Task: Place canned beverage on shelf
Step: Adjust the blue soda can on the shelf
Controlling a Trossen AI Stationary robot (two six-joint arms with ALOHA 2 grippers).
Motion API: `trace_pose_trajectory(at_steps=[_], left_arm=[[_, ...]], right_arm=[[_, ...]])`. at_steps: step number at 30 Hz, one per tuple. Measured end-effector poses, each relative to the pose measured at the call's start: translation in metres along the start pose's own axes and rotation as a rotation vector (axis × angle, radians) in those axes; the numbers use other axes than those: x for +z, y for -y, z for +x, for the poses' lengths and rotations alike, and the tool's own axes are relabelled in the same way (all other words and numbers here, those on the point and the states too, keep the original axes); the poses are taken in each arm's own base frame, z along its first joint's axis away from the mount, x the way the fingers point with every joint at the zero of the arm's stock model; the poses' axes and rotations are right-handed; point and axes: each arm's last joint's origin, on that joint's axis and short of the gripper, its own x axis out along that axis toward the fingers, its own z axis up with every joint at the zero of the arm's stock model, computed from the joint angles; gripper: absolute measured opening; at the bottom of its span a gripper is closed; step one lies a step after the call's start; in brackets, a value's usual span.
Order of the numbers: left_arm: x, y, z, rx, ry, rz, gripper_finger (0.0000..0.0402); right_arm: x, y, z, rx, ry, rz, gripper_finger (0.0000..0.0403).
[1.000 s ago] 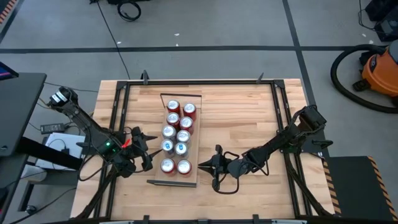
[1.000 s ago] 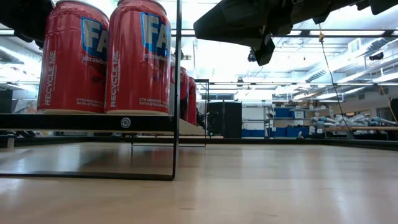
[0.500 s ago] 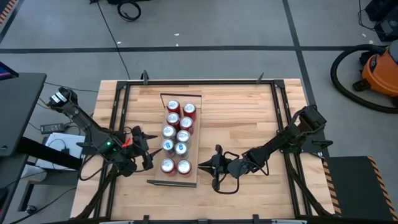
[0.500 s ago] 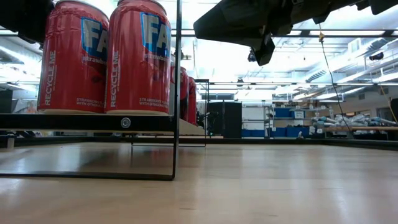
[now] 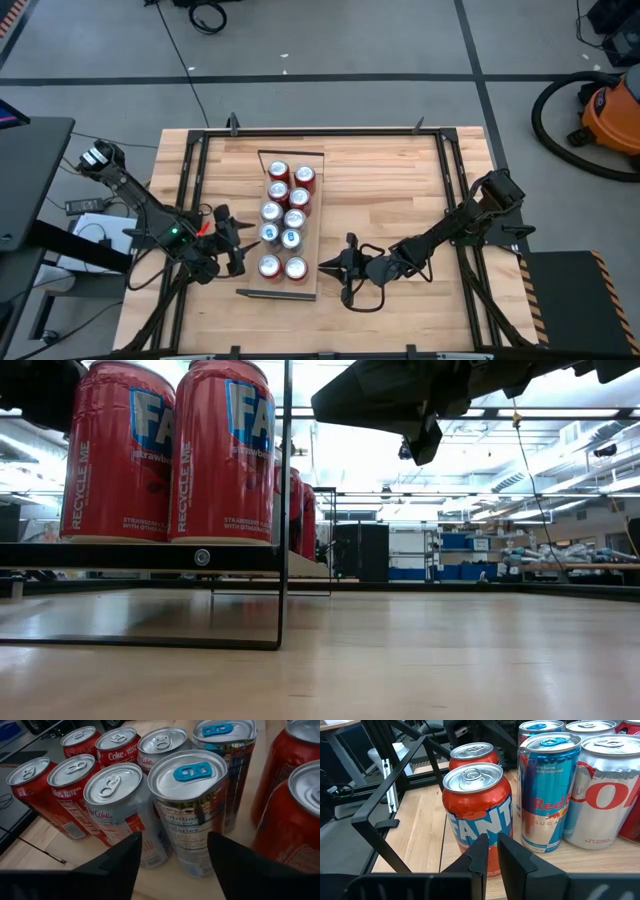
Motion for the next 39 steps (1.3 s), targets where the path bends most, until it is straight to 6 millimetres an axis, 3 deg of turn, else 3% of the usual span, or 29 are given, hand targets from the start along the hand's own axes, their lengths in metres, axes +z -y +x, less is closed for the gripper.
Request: trace_pose_trajectory(at_steps=[8, 23, 39], left_arm=[[0.0032, 0.0038, -0.0001, -0.058, 0.001, -0.004, 0.0175], [0.006, 0.0053, 0.0008, -0.084, 0.008, 0.006, 0.012], [0.0061, 0.0053, 0.0008, -0.082, 0.009, 0.005, 0.0032]], right_arm=[[0.0, 0.0001, 0.0001, 0.0, 0.0, 0.0, 0.0049], [0.0, 0.0, 0.0, 0.0, 0.0, 0.0, 0.0049], [0.0, 0.0, 0.0, 0.0, 0.0, 0.0, 0.0049]])
